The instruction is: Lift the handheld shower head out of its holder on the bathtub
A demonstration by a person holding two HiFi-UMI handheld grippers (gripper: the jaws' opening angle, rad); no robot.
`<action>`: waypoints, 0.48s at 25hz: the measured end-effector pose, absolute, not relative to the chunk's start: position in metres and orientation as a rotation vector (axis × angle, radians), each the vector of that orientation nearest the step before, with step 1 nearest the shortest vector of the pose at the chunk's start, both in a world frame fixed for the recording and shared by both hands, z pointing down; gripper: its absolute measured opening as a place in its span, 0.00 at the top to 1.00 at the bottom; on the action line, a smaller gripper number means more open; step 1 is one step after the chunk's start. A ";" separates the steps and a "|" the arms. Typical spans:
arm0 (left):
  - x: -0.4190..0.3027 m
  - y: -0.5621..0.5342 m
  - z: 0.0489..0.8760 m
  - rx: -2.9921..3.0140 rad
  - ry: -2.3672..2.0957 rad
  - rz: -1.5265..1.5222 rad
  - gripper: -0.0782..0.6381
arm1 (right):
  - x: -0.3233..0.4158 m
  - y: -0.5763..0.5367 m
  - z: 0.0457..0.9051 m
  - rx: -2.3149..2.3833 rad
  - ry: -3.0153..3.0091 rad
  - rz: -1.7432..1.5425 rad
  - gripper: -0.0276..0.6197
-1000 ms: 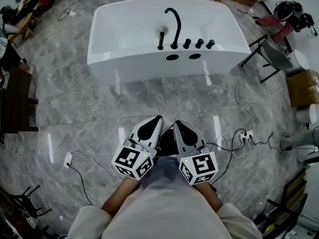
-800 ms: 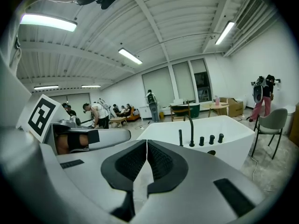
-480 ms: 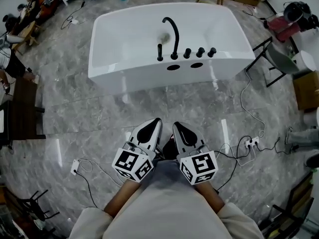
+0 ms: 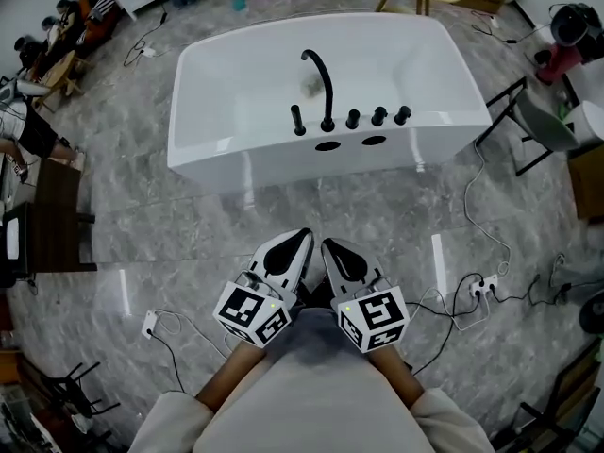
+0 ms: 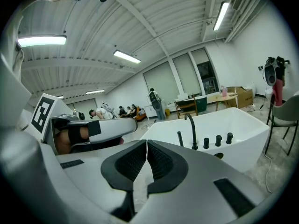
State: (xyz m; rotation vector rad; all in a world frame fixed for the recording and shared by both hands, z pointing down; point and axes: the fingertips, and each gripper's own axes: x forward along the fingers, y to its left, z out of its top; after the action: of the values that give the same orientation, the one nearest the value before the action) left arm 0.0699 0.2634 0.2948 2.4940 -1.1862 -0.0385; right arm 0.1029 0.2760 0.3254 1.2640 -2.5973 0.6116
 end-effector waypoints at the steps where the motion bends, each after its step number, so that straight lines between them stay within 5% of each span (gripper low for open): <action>1: 0.074 0.260 0.296 2.491 -1.187 -0.034 0.90 | 0.107 0.272 0.326 1.264 -2.600 0.615 0.93; 12: 0.085 0.210 0.307 2.467 -1.240 0.002 0.90 | 0.134 0.225 0.328 1.338 -2.574 0.609 0.93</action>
State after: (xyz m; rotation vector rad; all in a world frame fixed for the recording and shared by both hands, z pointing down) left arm 0.0850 0.2101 0.3065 2.4672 -1.2396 0.0021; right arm 0.1343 0.2254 0.3276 1.3376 -2.5737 0.6087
